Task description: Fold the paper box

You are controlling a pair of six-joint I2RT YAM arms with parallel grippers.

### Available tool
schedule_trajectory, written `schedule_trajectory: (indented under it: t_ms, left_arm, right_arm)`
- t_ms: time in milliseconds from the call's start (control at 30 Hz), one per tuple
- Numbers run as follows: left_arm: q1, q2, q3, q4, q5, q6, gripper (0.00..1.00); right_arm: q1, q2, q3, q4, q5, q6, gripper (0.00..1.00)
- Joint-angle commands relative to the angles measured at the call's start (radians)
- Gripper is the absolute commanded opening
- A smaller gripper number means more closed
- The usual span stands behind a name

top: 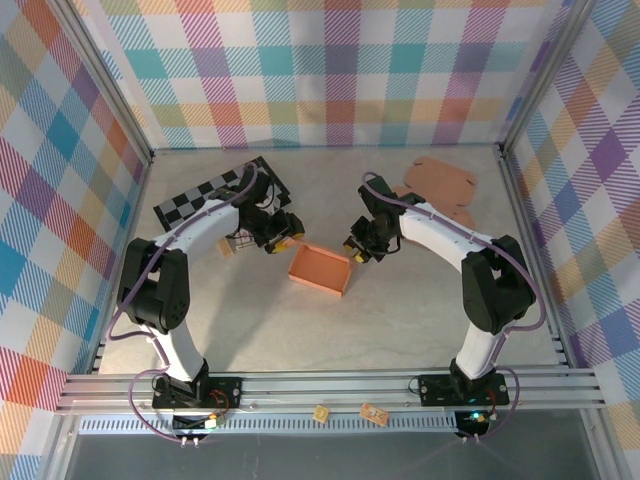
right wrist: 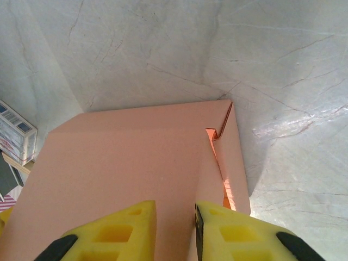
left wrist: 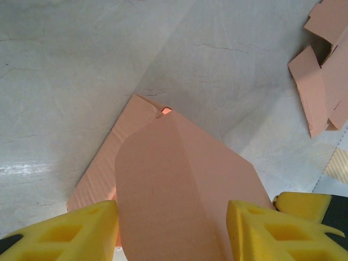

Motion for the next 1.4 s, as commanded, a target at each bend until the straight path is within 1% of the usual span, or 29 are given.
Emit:
schedule_trajectory:
  t_ms: [0, 167, 300, 367, 500, 600, 633, 833, 967, 1367]
  left_arm:
    - [-0.01, -0.002, 0.029, -0.033, 0.038, 0.015, 0.54]
    - [0.016, -0.031, 0.101, -0.162, -0.054, 0.091, 0.58]
    - [0.021, 0.0, 0.183, -0.304, -0.127, 0.16, 0.59]
    - [0.025, 0.004, 0.183, -0.301, -0.145, 0.164, 0.6]
    - [0.036, 0.027, 0.172, -0.175, -0.115, 0.138, 0.59]
    - [0.033, 0.099, 0.191, -0.091, 0.005, 0.092, 0.55]
    - [0.025, 0.117, 0.197, -0.081, 0.027, 0.079, 0.54]
    - [-0.002, 0.108, 0.175, -0.117, 0.047, 0.067, 0.54]
    - [-0.006, 0.07, 0.107, -0.064, 0.068, 0.029, 0.54]
    - [-0.061, 0.053, 0.109, -0.021, 0.091, -0.037, 0.5]
  right_arm:
    - [0.007, 0.01, 0.019, -0.035, -0.024, 0.017, 0.27]
    - [0.007, 0.0, 0.008, -0.031, -0.02, 0.024, 0.3]
    - [0.007, 0.008, 0.022, -0.041, -0.023, 0.027, 0.33]
    - [0.007, 0.008, 0.021, -0.042, -0.029, 0.033, 0.36]
    - [0.007, -0.002, -0.001, -0.025, -0.044, 0.059, 0.41]
    - [0.007, -0.007, -0.013, -0.015, -0.052, 0.074, 0.42]
    - [0.007, -0.007, -0.013, -0.013, -0.054, 0.079, 0.42]
    - [0.008, -0.011, -0.02, 0.003, -0.073, 0.104, 0.42]
    - [0.007, -0.01, -0.023, 0.016, -0.079, 0.113, 0.41]
    - [0.007, -0.009, -0.014, 0.026, -0.08, 0.119, 0.36]
